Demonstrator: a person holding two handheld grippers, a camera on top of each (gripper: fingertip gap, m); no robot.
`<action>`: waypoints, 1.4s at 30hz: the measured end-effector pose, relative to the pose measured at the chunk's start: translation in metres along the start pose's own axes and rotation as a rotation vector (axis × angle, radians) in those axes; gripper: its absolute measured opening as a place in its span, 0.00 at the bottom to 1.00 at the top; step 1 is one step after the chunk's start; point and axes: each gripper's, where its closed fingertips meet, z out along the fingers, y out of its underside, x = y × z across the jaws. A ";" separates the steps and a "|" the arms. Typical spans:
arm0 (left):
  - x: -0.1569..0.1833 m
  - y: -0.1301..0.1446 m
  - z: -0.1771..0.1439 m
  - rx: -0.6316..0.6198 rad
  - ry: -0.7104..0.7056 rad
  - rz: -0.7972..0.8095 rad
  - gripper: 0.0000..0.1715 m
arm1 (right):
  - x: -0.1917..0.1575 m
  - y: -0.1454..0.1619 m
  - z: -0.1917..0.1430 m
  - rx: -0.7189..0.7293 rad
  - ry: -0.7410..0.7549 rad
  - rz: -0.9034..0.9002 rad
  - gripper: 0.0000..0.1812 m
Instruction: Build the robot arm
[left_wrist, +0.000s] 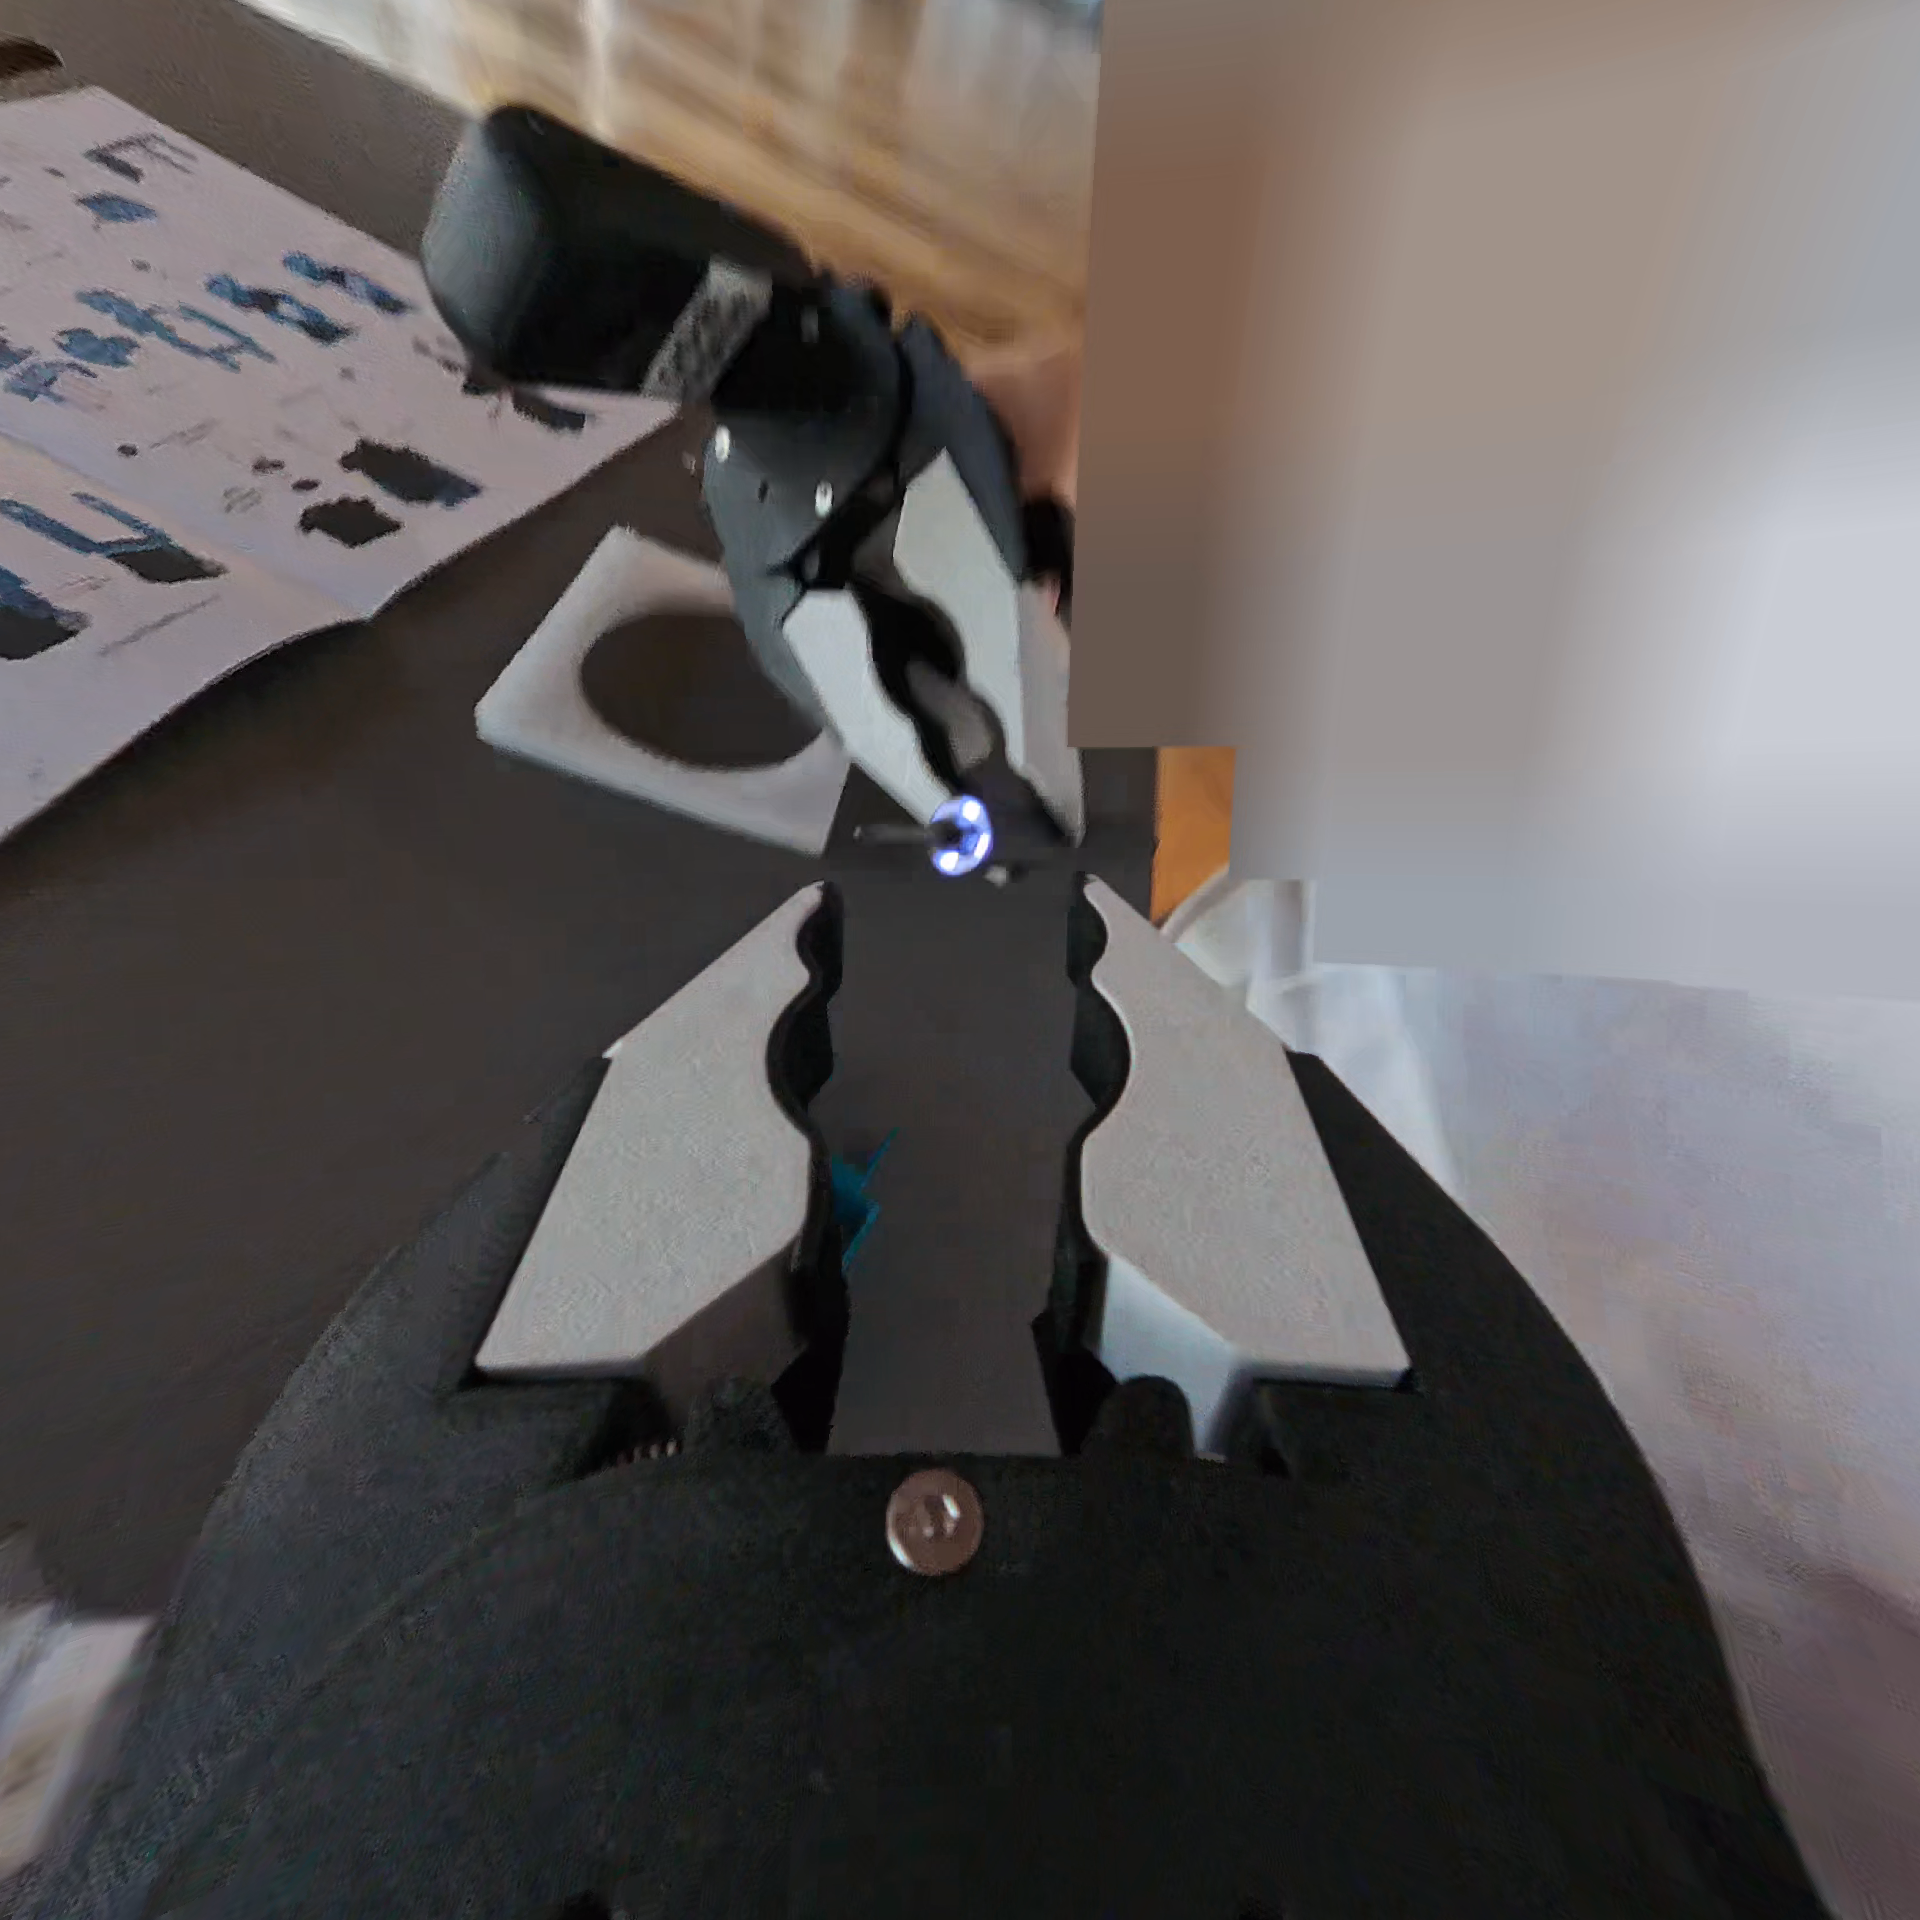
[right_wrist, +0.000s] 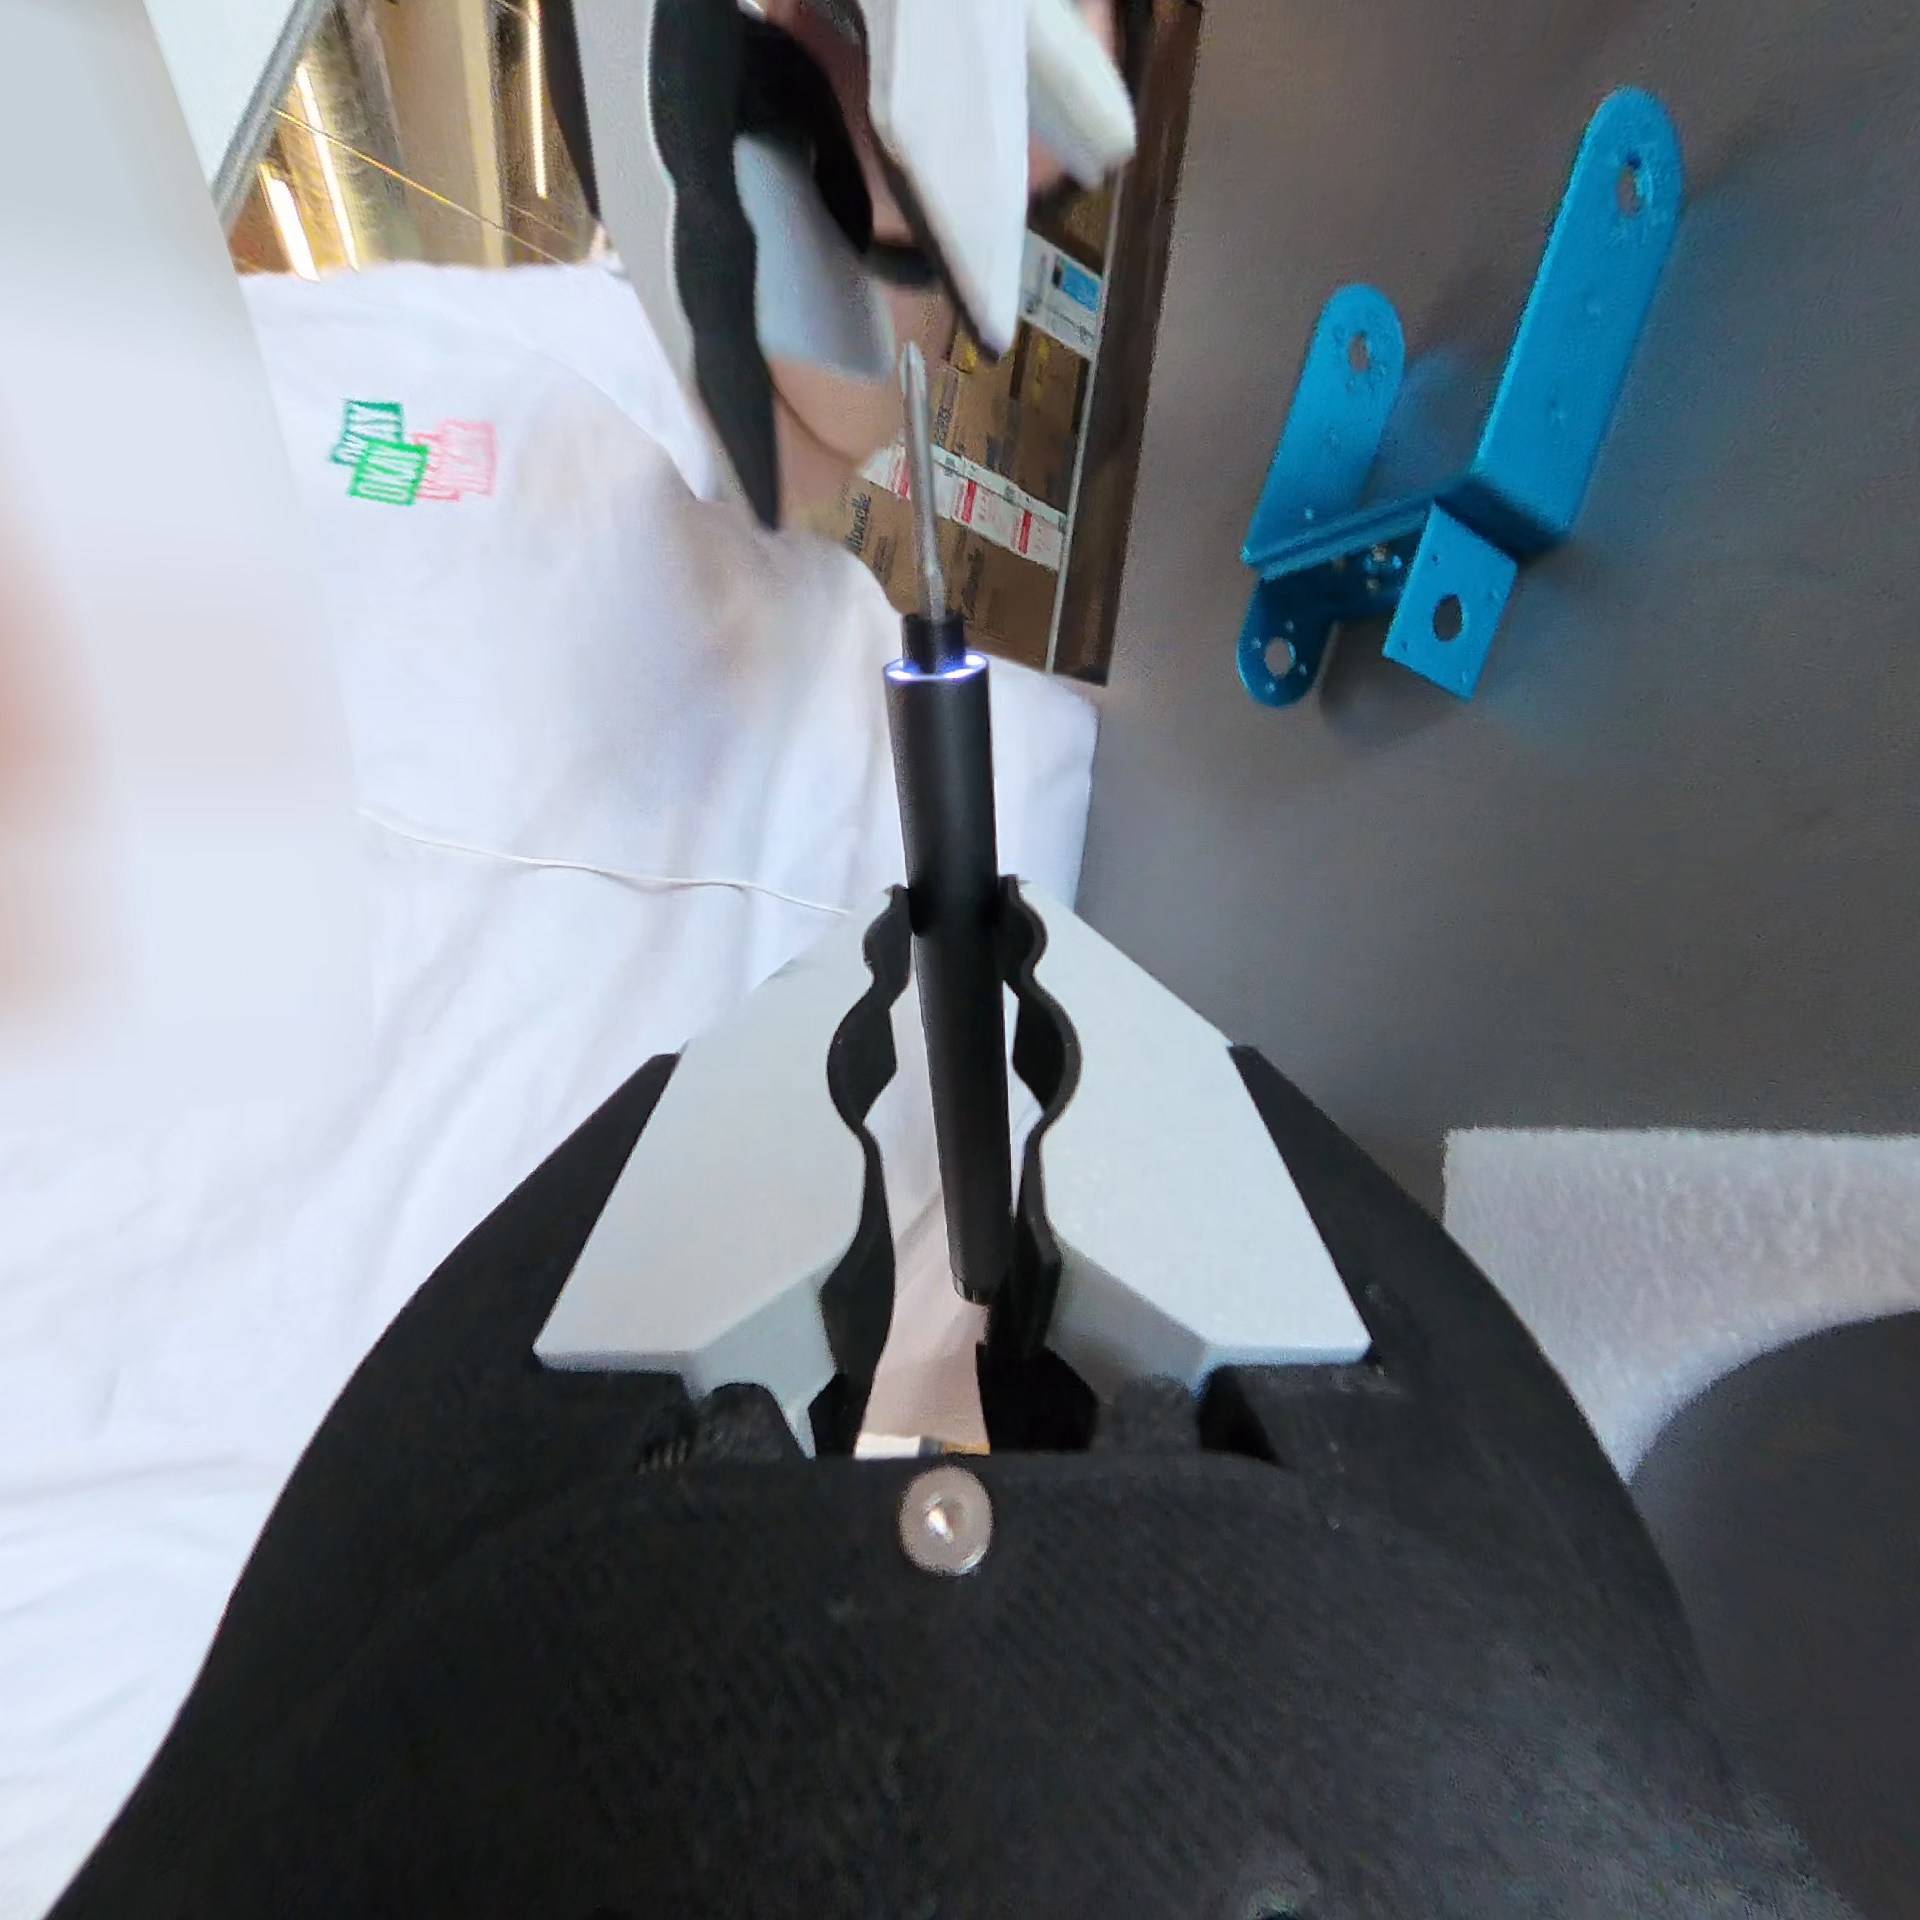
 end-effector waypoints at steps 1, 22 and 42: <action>0.003 -0.008 0.004 0.068 0.018 -0.049 0.27 | -0.003 -0.003 0.000 0.012 -0.013 -0.019 0.08; -0.003 -0.024 0.040 0.417 0.138 -0.555 0.09 | -0.028 -0.017 -0.011 0.296 -0.183 -0.183 0.24; -0.017 -0.036 0.043 0.465 0.046 -0.598 0.09 | -0.014 -0.026 -0.015 0.476 -0.019 -0.280 0.09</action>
